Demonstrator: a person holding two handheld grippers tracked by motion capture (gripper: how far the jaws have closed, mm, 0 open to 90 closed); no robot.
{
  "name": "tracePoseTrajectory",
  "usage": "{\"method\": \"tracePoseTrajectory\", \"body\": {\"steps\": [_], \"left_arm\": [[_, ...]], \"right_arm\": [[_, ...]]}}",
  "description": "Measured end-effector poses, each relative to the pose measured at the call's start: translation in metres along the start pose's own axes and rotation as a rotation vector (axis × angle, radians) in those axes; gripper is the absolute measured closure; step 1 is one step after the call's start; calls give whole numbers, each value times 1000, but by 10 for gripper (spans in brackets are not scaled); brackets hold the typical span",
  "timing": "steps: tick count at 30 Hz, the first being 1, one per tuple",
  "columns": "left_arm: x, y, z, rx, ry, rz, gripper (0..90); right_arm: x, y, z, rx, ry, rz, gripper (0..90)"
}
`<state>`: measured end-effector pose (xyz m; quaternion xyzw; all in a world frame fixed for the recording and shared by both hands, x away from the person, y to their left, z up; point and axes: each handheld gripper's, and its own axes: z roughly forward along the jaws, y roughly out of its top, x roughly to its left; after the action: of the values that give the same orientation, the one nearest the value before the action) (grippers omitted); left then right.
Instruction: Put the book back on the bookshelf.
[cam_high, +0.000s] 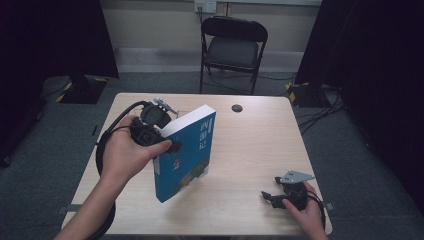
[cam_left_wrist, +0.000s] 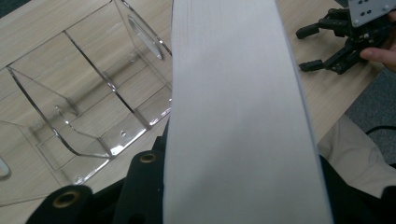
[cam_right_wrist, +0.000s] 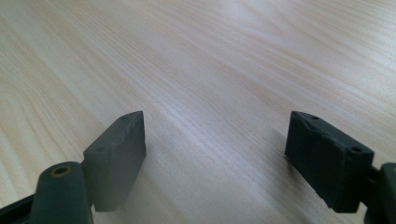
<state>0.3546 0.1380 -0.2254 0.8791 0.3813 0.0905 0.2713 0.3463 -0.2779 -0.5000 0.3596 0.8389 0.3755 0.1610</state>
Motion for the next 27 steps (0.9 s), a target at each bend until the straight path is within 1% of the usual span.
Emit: {"method": "tracePoseTrajectory", "body": {"steps": [4,10,11,12,14,16,20,21,27], "left_arm": [[2,-2,-1,3,2,-3,626],[6,-6,-4,0,-14,-29,625],[7,-6,-5,1,-9,-26,626],[8,-7,-6,2,-5,-37,626],[10,-8,-6,5,-5,-38,625],[11,-9,-8,11,7,-39,625],[14,-12,-10,14,2,-56,626],[16,-14,-10,12,-1,-68,626],[20,-18,-13,15,10,-80,626]], "right_arm": [[0,0,0,0,-1,0,196],[0,0,0,1,-1,0,196],[0,0,0,1,-1,0,196],[0,0,0,0,-1,0,196],[0,0,0,1,-1,0,196],[0,0,0,0,-1,0,196],[0,0,0,0,-1,0,196],[0,0,0,0,-1,0,196],[0,0,0,-2,1,0,196]]}}
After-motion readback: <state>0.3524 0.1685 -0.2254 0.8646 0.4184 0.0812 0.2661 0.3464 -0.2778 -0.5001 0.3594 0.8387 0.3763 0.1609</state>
